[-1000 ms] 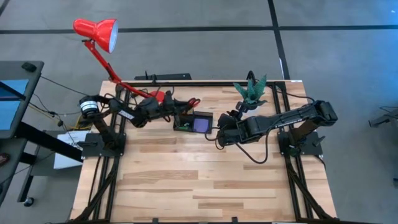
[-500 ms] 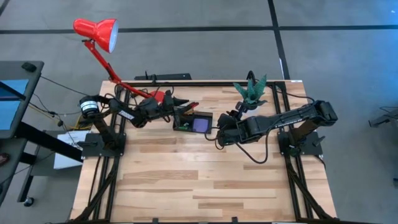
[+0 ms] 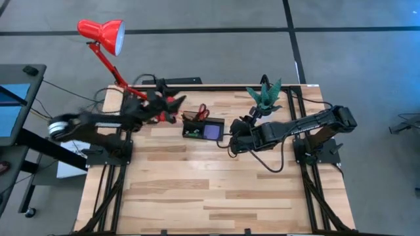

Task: Pick and place office supplies into organizer
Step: Return to Home Position

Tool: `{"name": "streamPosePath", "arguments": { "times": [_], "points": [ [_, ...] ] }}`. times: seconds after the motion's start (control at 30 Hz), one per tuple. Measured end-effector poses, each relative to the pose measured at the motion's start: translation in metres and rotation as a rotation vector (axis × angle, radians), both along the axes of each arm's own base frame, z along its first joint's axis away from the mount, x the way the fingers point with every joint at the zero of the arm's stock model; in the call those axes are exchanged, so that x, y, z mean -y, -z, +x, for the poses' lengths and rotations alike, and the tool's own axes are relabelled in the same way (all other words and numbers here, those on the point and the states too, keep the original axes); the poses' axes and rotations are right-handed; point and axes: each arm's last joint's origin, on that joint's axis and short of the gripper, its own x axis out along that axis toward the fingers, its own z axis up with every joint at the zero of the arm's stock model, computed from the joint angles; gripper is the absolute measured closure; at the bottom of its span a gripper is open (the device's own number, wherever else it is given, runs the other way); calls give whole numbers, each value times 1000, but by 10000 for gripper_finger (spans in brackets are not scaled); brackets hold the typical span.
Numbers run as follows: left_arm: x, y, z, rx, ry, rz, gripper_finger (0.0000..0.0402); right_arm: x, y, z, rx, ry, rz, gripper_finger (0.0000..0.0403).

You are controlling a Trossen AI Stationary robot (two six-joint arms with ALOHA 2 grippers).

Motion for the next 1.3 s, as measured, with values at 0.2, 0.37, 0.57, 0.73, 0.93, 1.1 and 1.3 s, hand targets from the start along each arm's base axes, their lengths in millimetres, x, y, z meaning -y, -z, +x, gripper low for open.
{"name": "streamPosePath", "arguments": {
  "times": [0.2, 0.37, 0.57, 0.73, 0.93, 1.1, 1.3],
  "points": [
    [18, -30, -38, -59, 21, -22, 210, 1, -57, -26, 158, -13, -37, 310],
    [40, -47, -84, -76, 17, -12, 210, -4, -112, -83, 373, -100, 34, 310],
    [72, -50, -149, 1, 142, -87, 210, -8, -129, -142, 581, -325, 275, 310],
    [80, -27, -168, -130, 98, -155, 210, -16, -69, -150, 703, -419, 330, 310],
    [67, -3, -144, -219, 26, -236, 210, -19, -4, -159, 992, -522, 345, 310],
    [64, 13, -137, -150, 53, -211, 210, -13, 36, -179, 1173, -584, 338, 310],
    [62, 53, -124, -119, 171, -235, 210, -6, 69, -190, 1209, -575, 359, 310]
  ]
}}
